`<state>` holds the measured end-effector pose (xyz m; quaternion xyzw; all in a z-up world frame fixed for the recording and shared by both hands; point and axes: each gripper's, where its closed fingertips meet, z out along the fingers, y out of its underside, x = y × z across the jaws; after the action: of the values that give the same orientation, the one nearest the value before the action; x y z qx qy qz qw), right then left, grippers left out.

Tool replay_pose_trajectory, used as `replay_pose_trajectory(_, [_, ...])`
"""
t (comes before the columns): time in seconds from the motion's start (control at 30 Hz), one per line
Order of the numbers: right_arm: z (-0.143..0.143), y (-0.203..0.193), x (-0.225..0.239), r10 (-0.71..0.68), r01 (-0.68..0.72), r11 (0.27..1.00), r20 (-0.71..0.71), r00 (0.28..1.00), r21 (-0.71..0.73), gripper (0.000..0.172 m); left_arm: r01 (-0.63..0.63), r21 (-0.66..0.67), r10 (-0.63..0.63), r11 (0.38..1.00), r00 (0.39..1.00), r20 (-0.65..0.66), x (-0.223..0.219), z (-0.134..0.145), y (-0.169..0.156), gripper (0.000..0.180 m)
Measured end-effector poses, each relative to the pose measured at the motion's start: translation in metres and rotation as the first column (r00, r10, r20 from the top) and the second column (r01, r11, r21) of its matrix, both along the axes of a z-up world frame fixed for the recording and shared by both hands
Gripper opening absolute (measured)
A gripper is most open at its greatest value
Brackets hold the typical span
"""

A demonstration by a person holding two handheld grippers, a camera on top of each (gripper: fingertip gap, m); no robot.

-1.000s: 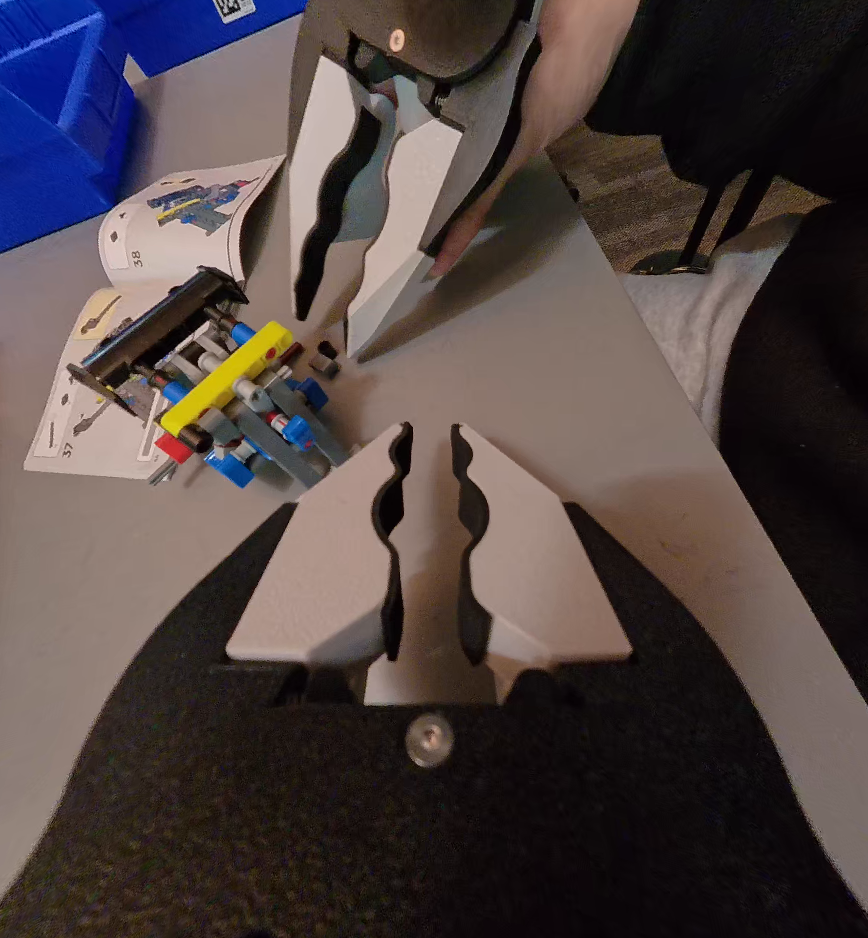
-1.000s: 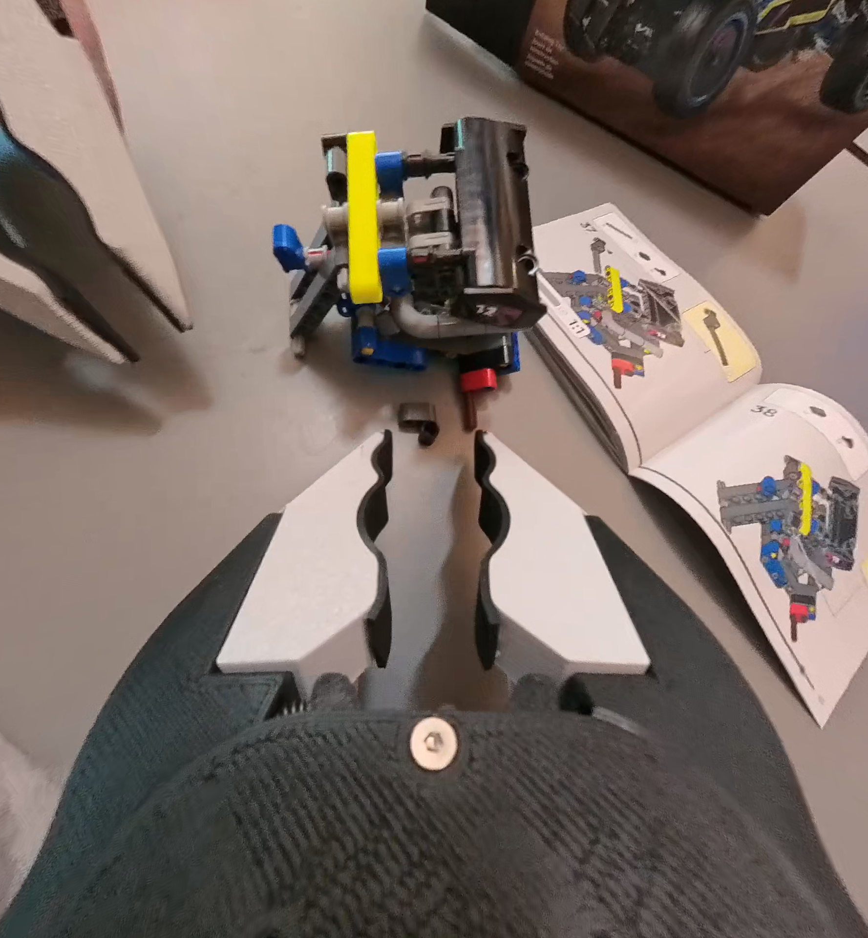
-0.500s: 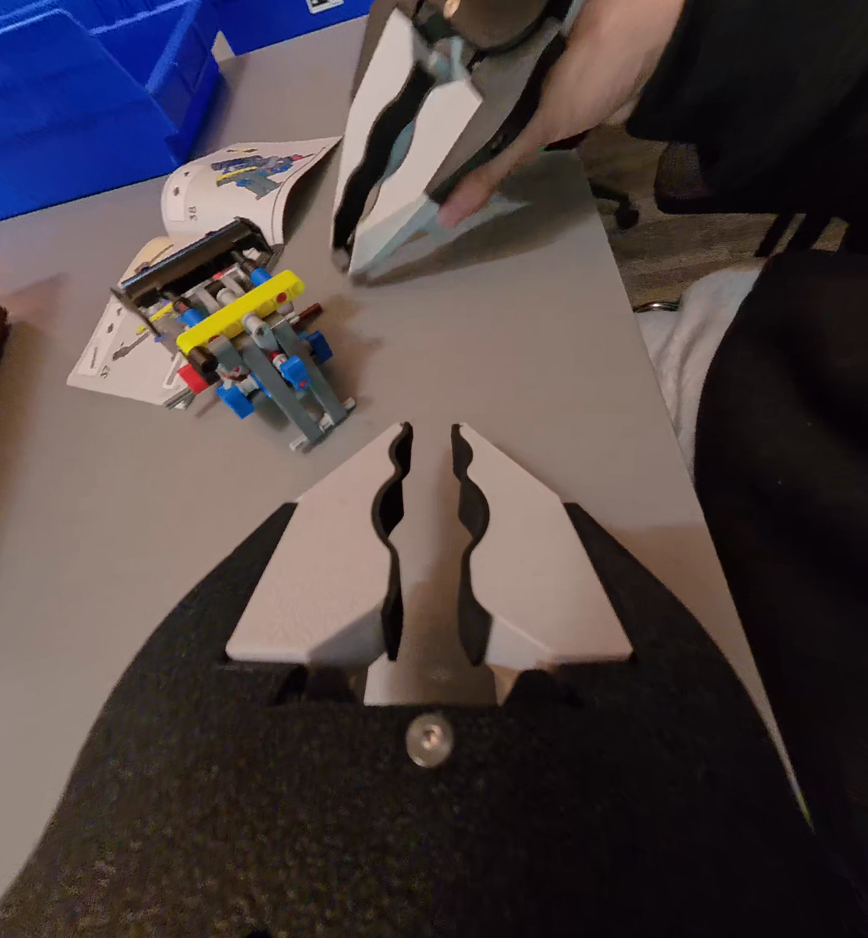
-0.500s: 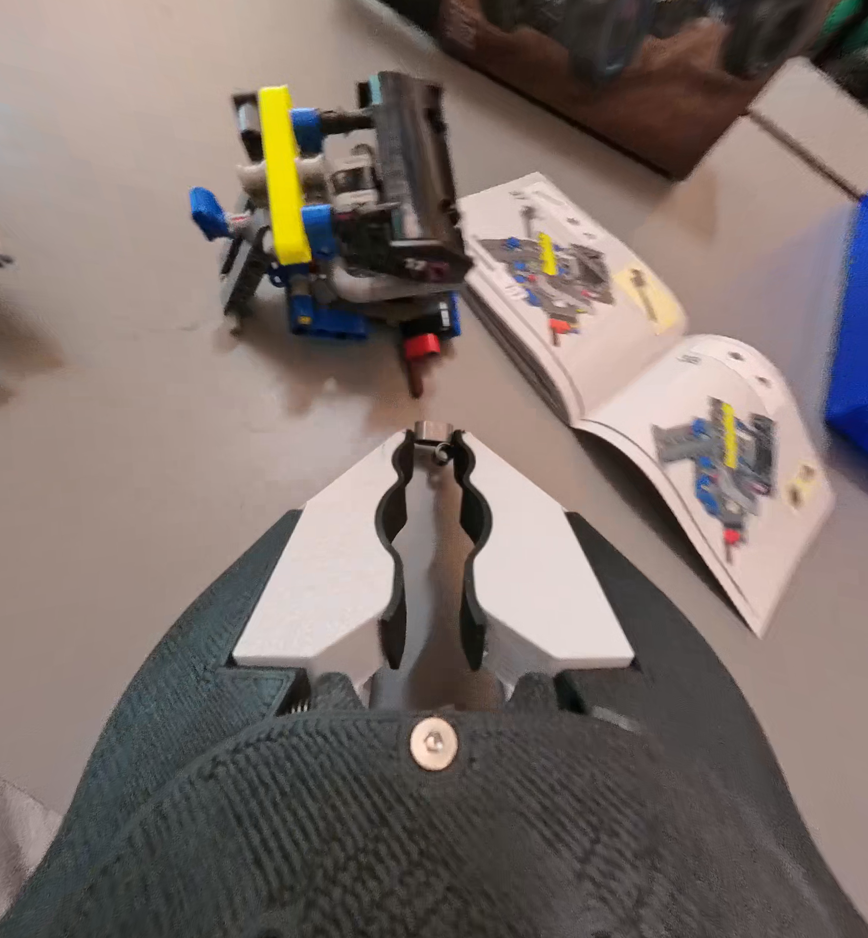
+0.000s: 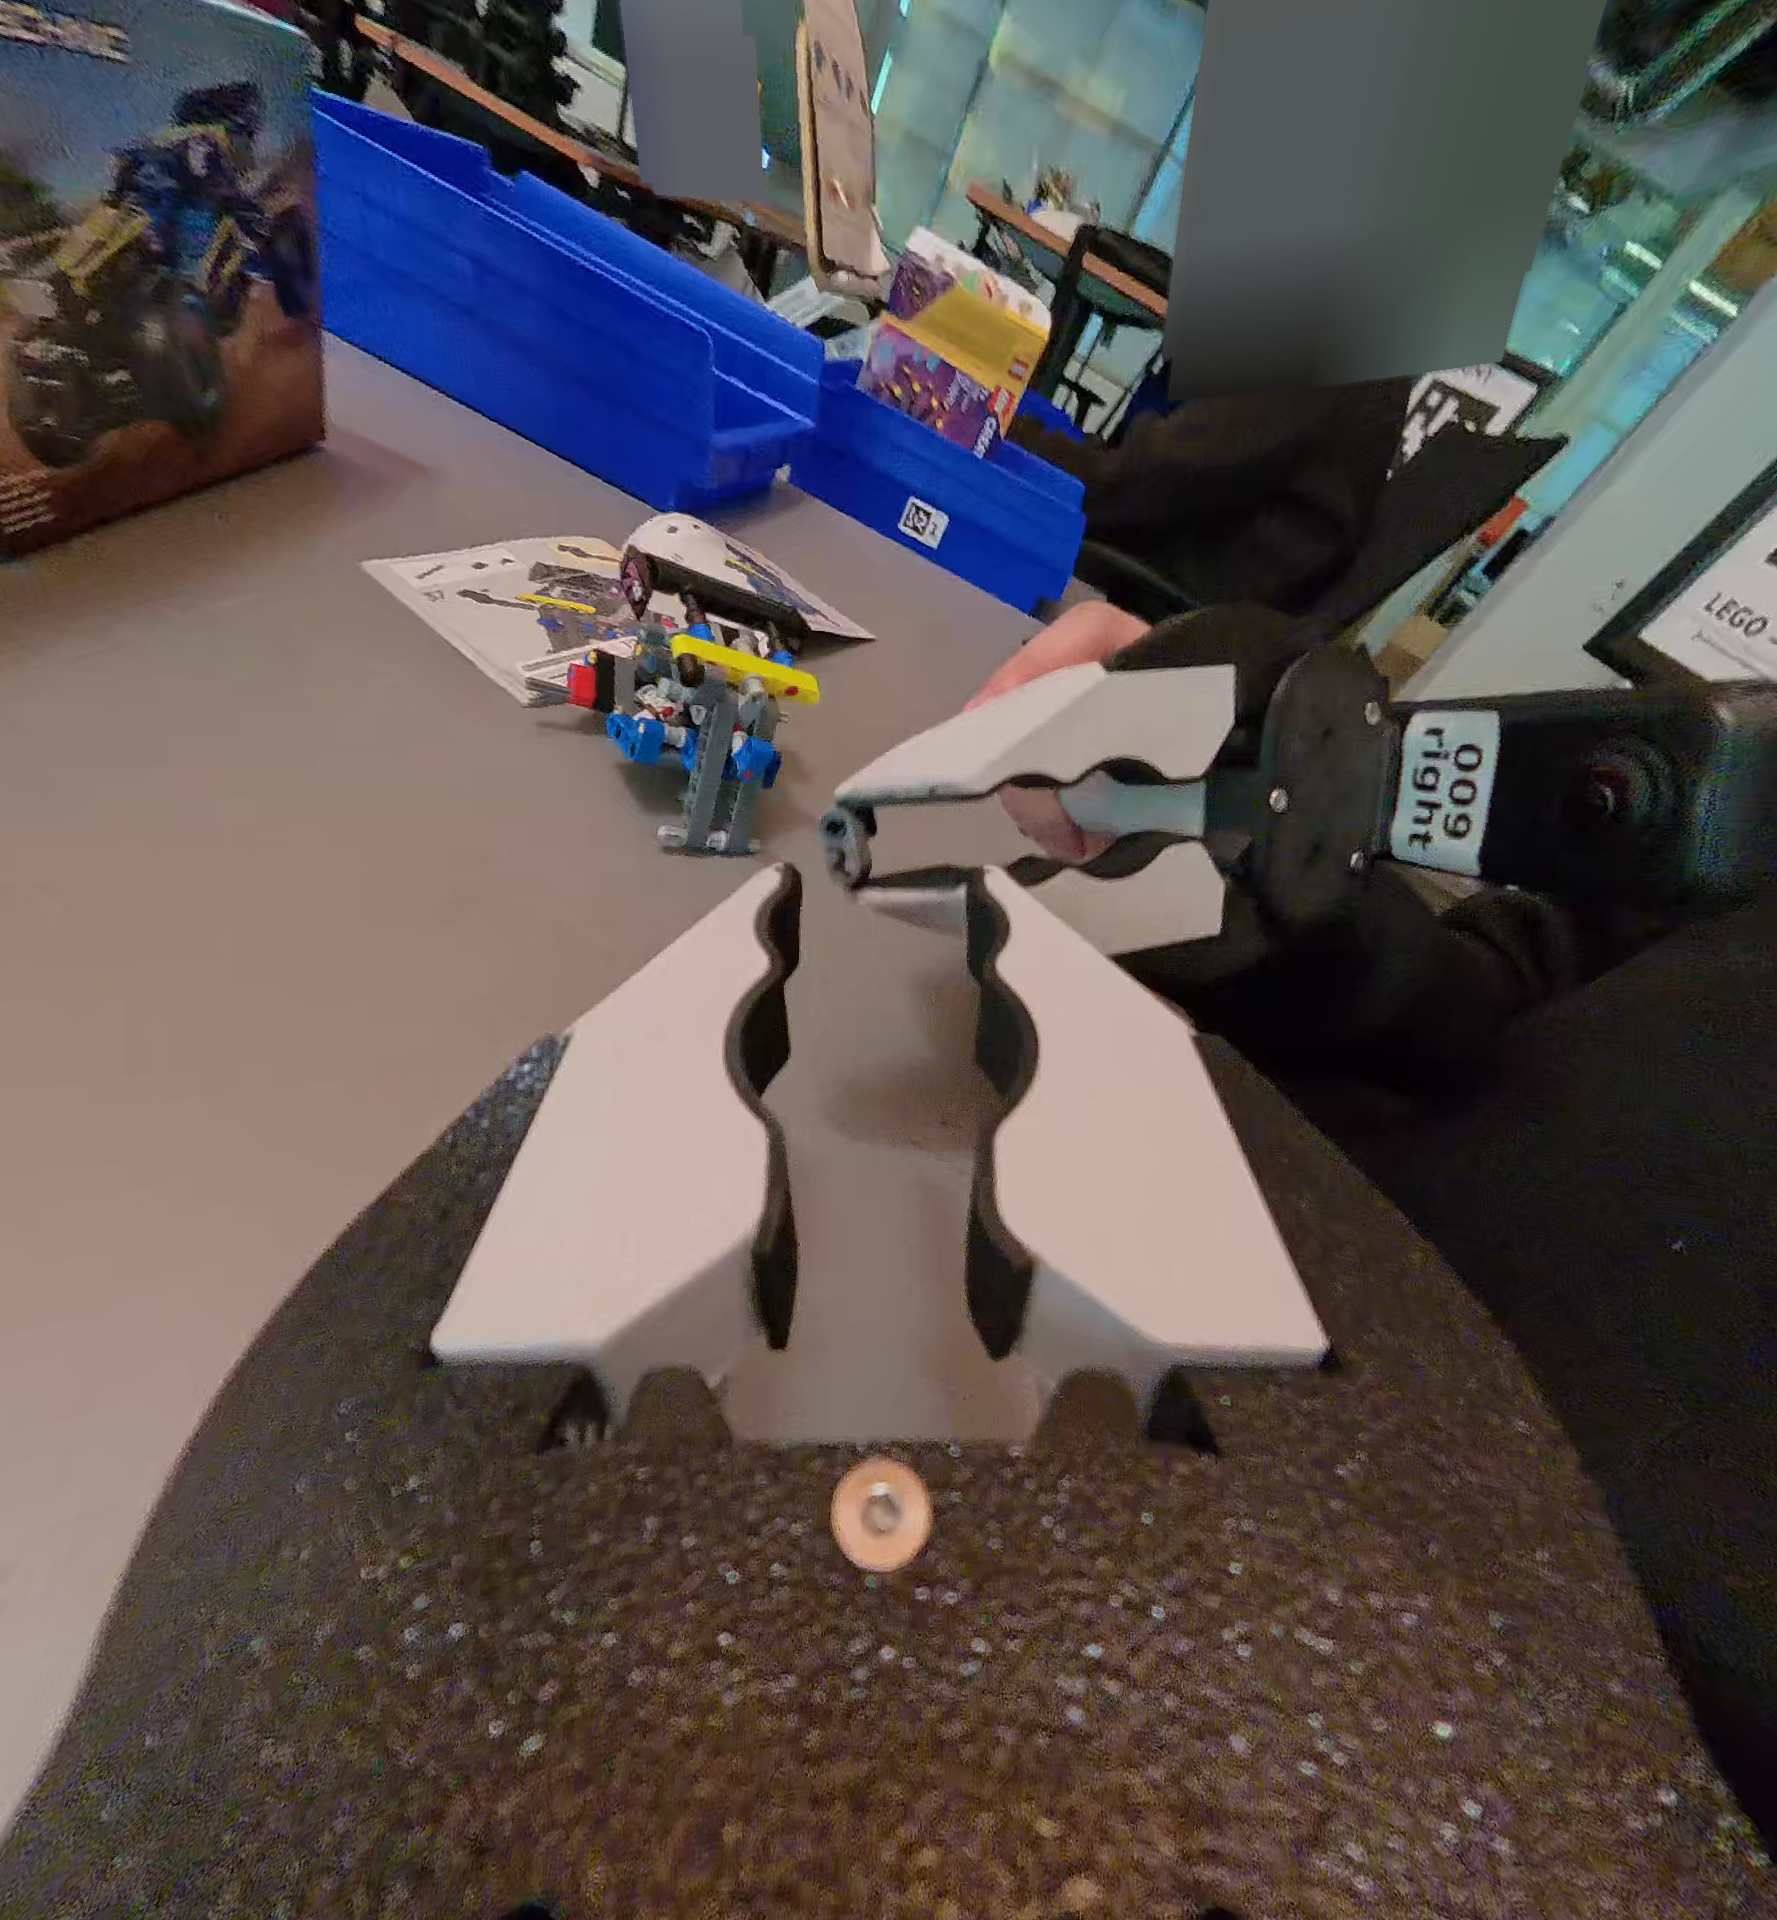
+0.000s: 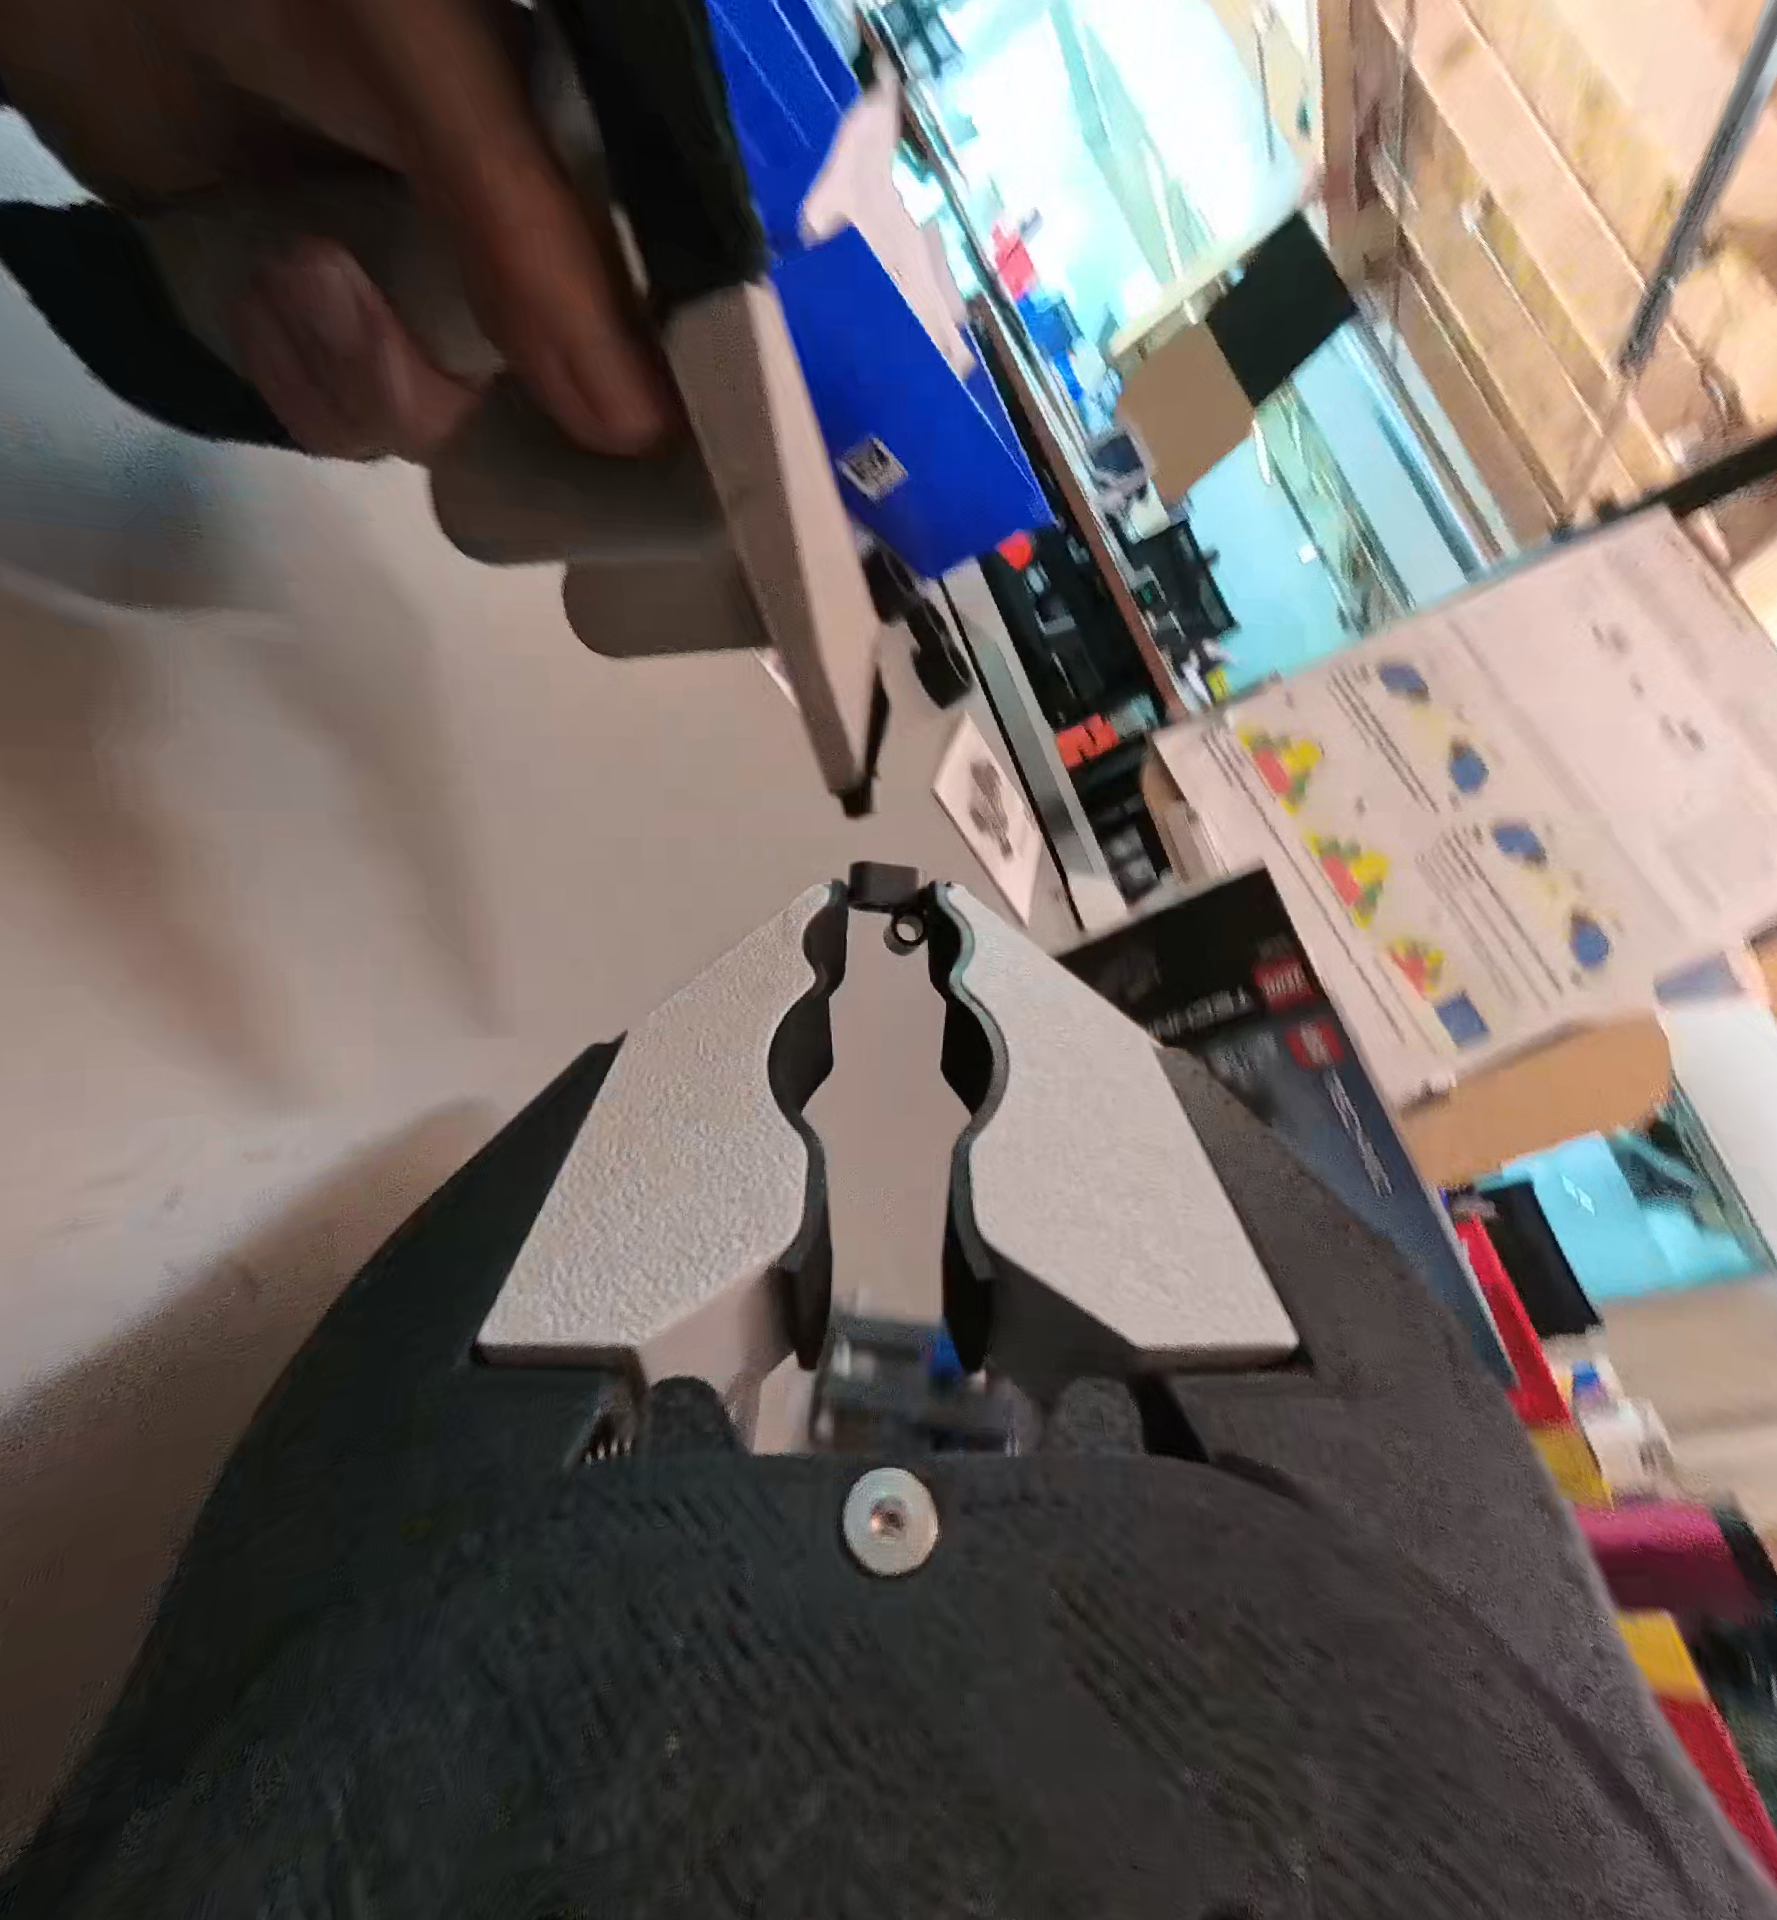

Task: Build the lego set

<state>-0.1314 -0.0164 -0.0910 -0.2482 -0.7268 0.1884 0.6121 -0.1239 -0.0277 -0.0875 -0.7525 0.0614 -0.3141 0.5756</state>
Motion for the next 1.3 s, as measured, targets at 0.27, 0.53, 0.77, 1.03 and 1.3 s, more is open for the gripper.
replay_pose_trajectory(0.27, [0.009,-0.037,-0.021,0.153,-0.149,0.985,-0.032,0.988,0.091,0.011,-0.059,-0.009,0.059,0.998,0.998,0.022,-0.017,0.0,-0.019,0.019])
replay_pose_trajectory(0.53, [-0.003,-0.02,-0.005,0.153,-0.146,0.982,0.05,0.987,-0.121,0.021,0.091,-0.023,-0.093,0.996,0.986,-0.135,-0.002,-0.014,-0.009,0.005])
replay_pose_trajectory(0.77, [0.0,-0.013,0.031,0.351,-0.205,0.695,0.077,0.933,-0.689,0.017,0.359,0.082,-0.312,0.93,0.886,-0.343,0.027,-0.009,0.001,0.004])
replay_pose_trajectory(1.03, [-0.005,-0.001,0.052,0.301,-0.17,0.705,0.073,0.951,-0.688,0.006,0.536,0.055,-0.449,0.842,0.755,-0.478,0.054,-0.018,0.017,0.004])
replay_pose_trajectory(1.3, [-0.014,0.048,0.065,-0.068,0.113,0.783,0.097,0.993,-0.612,0.005,0.441,0.047,-0.351,0.896,0.77,-0.534,0.066,-0.029,0.066,0.007])
